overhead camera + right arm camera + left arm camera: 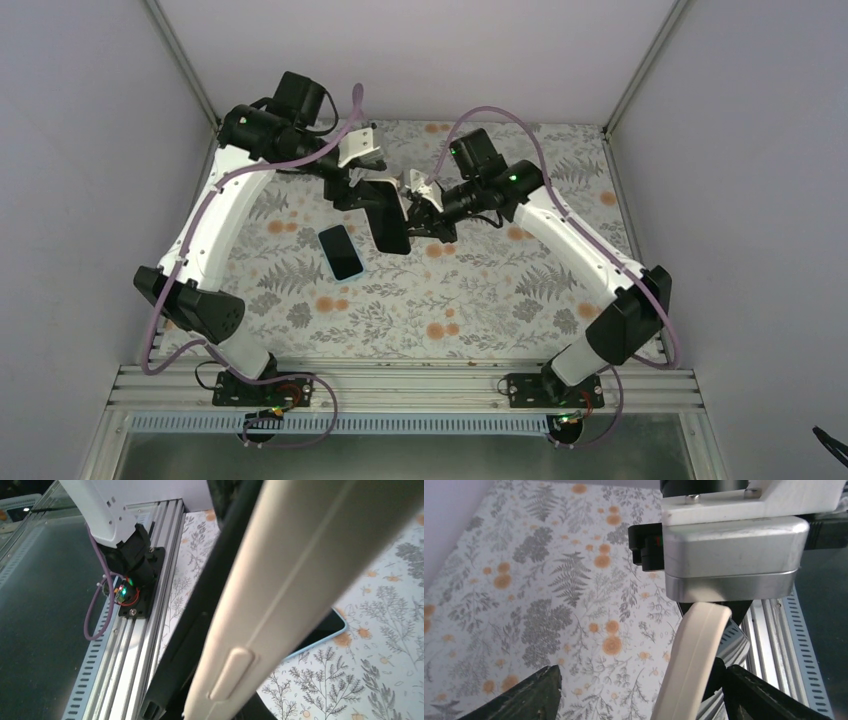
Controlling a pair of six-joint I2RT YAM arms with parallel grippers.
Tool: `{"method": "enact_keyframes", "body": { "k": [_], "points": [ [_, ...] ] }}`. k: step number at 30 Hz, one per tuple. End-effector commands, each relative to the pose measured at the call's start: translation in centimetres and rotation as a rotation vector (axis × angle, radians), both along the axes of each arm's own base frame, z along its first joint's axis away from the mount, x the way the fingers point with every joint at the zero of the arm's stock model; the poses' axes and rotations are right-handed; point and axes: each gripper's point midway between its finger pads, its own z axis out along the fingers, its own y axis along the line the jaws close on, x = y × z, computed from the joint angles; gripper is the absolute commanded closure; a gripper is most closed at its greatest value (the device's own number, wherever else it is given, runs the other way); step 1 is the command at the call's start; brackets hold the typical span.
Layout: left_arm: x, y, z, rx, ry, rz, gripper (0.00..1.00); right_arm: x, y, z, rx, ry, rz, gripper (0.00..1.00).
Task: Take the phone out of the phone case
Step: Remove the phone case from the phone.
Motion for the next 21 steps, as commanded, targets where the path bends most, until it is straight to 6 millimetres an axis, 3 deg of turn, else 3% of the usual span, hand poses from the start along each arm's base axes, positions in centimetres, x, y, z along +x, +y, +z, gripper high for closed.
{"method": "enact_keyframes", "body": {
  "k": [1,5,9,13,17,21],
  "points": [
    [3.2,-0.9,2.2,-0.05,-0.157,0.03,0.17,-3.1,1.5,5.4,0.207,-0.07,0.117,0.97],
    [1.7,-0.4,4.2,-0.064,-0.183,0.02,0.02,-0.9,1.4,4.9,0.186,-0.084,0.025,0.96],
    [-0.1,0.8,7.1,-0.073,-0.278,0.045,0.0,2.4,0.6,4.8,0.184,-0.096,-0.108,0.96],
    [-0.8,1.8,9.6,-0.104,-0.385,0.1,0.0,6.8,-0.4,6.1,0.216,-0.098,-0.263,0.97],
    [-0.3,2.3,11.8,-0.147,-0.481,0.181,0.0,11.2,-1.6,8.0,0.271,-0.023,-0.396,0.97],
    [3.2,2.6,11.4,-0.108,-0.599,0.334,0.0,15.5,-2.7,9.7,0.324,0.041,-0.539,0.97]
  ]
}}
